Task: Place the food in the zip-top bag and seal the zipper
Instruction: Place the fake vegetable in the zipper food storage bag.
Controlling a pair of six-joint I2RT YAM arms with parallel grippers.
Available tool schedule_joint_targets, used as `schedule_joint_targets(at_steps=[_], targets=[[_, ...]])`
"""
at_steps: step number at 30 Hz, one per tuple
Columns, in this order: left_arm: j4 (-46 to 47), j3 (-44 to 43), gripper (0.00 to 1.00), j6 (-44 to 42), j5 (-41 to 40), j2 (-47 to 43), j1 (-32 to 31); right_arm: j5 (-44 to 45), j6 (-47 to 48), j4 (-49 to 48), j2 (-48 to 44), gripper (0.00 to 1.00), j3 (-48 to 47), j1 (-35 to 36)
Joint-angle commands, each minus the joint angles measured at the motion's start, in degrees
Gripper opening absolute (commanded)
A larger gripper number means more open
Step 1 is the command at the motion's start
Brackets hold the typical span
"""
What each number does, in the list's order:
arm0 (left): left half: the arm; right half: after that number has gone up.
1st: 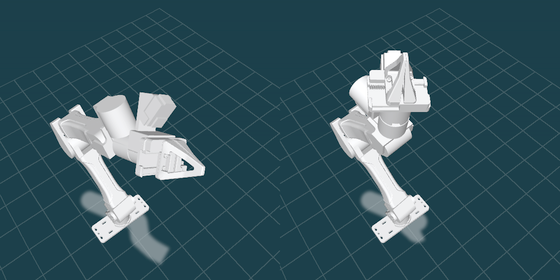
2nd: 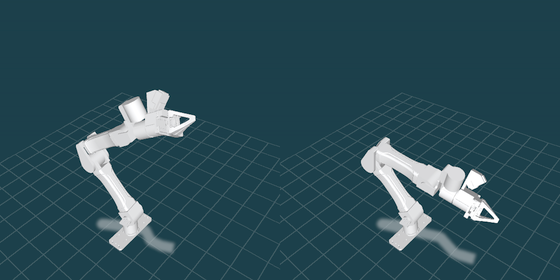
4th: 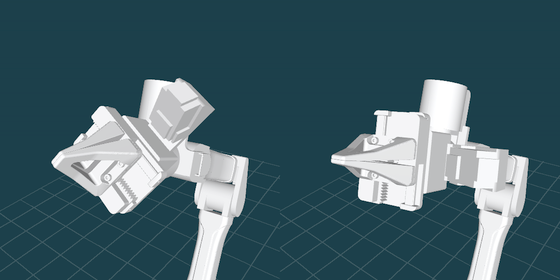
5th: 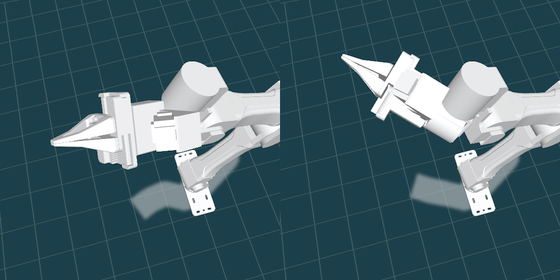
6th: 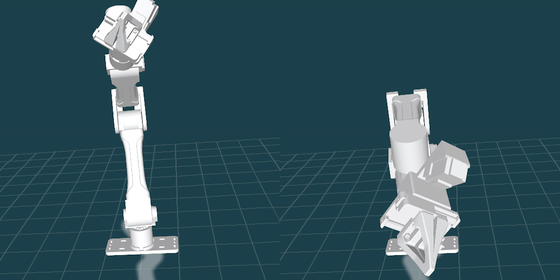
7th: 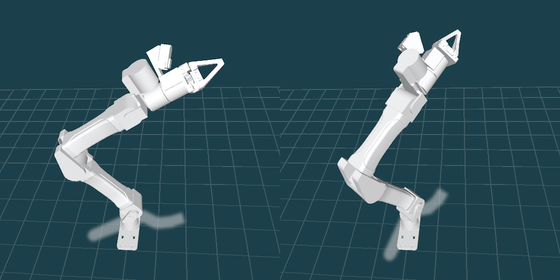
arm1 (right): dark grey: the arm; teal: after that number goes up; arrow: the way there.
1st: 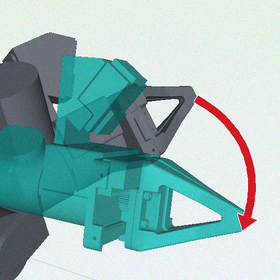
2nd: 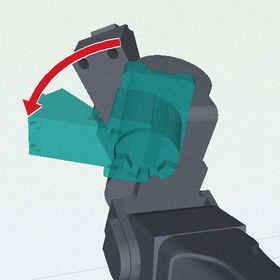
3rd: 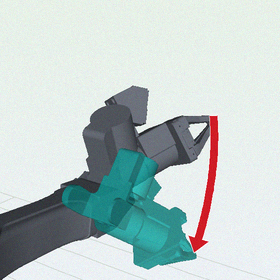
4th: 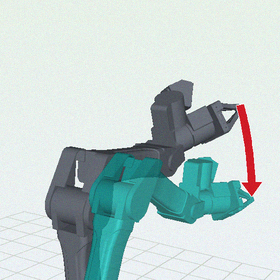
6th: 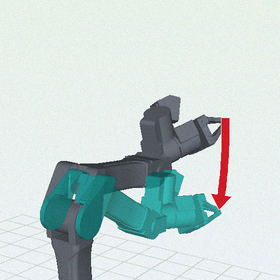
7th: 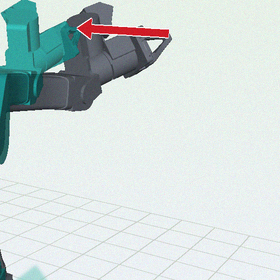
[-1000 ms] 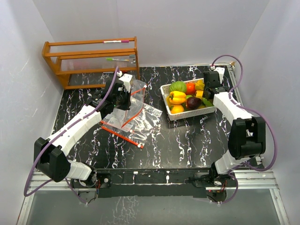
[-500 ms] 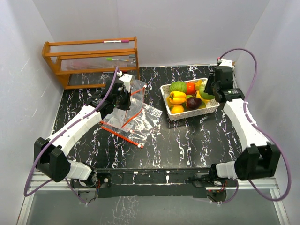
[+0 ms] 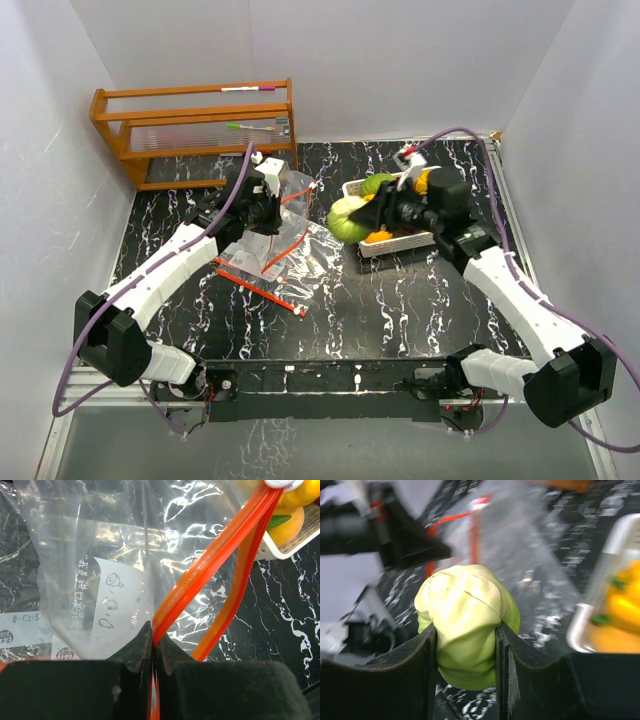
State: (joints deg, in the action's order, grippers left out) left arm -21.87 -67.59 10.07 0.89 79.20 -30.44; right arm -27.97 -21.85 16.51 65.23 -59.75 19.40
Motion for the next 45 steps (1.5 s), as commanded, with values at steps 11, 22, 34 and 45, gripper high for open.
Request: schedule_joint_targets(at_steps=[11,22,34,45], targets=[[1.0,-1.4,0.0,3.1,7.2,-1.7,0.3,-1.7,-12.4,-38.6,4.5,0.09,9.8,15.8],[-1.2,-2.9,0.0,7.7,12.1,-6.6,0.2,15.7,-8.1,-42.9,4.5,0.08,14.5,17.8],[0.3,-1.5,0.0,11.9,17.0,-9.0,0.3,34.8,-5.4,-33.0,4.2,0.08,12.1,17.8],[7.5,2.1,0.0,14.2,16.9,-5.6,0.2,36.2,-4.5,-29.6,4.7,0.08,8.0,21.7]])
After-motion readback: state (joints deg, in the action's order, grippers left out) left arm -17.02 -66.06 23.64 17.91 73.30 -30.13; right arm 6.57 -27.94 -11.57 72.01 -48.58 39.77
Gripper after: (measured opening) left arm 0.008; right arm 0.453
